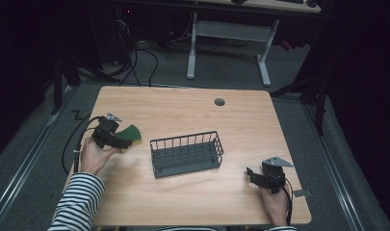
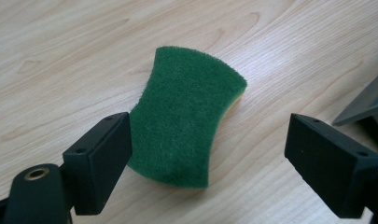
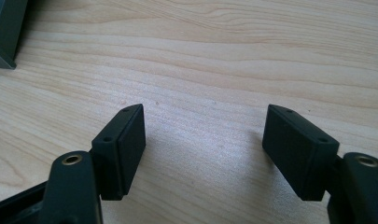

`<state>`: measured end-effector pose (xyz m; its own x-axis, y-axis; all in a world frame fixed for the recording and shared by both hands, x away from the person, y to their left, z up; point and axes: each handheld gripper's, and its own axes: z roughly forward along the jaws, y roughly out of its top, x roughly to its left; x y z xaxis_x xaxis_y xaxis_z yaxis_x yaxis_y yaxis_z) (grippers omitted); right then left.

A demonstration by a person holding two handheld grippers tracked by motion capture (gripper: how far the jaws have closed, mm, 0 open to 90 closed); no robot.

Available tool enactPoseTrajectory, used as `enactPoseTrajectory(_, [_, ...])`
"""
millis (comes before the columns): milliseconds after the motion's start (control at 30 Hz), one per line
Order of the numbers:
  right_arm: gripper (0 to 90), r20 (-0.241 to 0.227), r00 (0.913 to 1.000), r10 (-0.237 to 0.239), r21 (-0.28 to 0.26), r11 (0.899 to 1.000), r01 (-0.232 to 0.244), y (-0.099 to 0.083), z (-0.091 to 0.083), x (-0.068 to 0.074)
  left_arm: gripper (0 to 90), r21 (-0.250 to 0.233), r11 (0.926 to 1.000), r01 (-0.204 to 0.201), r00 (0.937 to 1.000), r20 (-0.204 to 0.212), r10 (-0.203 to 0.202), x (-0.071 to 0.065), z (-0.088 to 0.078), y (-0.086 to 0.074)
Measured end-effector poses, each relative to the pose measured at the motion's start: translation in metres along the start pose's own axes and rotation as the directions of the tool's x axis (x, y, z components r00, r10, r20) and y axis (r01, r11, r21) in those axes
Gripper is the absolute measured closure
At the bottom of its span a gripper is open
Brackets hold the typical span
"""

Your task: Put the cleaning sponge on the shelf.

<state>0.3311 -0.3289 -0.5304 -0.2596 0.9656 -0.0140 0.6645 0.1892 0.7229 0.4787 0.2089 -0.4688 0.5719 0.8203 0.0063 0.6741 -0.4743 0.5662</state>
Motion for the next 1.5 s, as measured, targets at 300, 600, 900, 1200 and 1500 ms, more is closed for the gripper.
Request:
enactPoseTrajectory(300, [30.1,0.0,1.0,0.0,0.0,1.0,0.0,0.0,0.0,0.0,8.1,0.05,0.995,-0.087,0.9962,-0.002,0.087,0.004,0.02,0.015])
enactPoseTrajectory(600, [30.1,0.0,1.0,0.0,0.0,1.0,0.0,0.0,0.0,0.0,9.4,0.096,0.9924,-0.077,0.997,0.018,0.076,0.01,0.036,0.011])
enactPoseTrajectory(900, [30.1,0.0,1.0,0.0,0.0,1.0,0.0,0.0,0.0,0.0,15.3,0.123,0.9899,-0.071,0.9974,-0.008,0.072,0.015,0.044,0.009])
enactPoseTrajectory(1200, [30.1,0.0,1.0,0.0,0.0,1.0,0.0,0.0,0.0,0.0,19.6,0.125,0.9892,-0.076,0.9968,-0.015,0.078,0.014,0.045,0.009])
enactPoseTrajectory(1500, [30.1,0.0,1.0,0.0,0.0,1.0,0.0,0.0,0.0,0.0,25.3,0.126,0.9886,-0.082,0.9964,-0.012,0.084,0.011,0.043,0.01])
